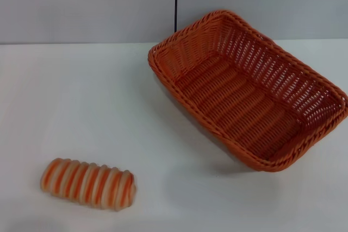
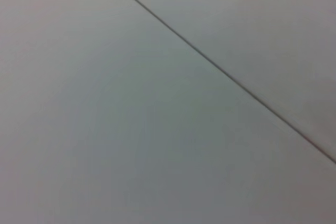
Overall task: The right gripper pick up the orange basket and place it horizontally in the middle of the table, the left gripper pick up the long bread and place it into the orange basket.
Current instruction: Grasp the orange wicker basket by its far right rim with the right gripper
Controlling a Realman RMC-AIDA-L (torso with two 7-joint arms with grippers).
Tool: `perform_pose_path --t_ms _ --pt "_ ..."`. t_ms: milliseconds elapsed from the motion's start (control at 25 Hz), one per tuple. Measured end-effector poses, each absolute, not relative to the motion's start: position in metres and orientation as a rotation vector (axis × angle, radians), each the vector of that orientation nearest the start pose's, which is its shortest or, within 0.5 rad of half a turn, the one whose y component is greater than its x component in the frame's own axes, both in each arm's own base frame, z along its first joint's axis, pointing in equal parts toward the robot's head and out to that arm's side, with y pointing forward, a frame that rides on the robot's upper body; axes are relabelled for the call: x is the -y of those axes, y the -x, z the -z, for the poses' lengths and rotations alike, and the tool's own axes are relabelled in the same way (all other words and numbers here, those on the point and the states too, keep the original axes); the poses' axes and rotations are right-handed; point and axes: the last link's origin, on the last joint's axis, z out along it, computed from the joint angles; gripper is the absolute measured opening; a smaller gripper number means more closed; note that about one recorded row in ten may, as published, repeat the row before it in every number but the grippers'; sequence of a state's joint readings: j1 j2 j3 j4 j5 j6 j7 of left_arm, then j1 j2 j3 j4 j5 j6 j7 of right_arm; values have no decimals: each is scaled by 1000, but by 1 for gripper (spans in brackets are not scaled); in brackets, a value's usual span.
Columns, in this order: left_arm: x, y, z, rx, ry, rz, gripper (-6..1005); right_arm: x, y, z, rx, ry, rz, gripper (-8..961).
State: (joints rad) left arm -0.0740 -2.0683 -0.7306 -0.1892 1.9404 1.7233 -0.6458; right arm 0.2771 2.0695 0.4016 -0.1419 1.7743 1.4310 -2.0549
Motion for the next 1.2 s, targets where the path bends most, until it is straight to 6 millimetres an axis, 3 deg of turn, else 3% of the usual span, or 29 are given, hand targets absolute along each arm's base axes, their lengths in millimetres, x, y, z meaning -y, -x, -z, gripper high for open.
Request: perform_pose_path --t_ms 320,760,1040,1160,1200 --pt "-189 378 -60 682 982 1239 825 -234 -425 -114 -872 780 -1270 774" --pt "-201 367 -55 674 1084 1285 822 -232 -420 -119 -847 812 -1301 773" --pt "-204 368 -54 680 1148 1279 821 -252 -394 -144 -758 1206 -1274 773" --pt "-207 366 -52 675 1217 1262 822 -257 -379 -157 -672 1366 -1264 774" --pt "-208 366 -52 673 1230 1260 822 -258 -365 -168 -598 1477 -1265 774"
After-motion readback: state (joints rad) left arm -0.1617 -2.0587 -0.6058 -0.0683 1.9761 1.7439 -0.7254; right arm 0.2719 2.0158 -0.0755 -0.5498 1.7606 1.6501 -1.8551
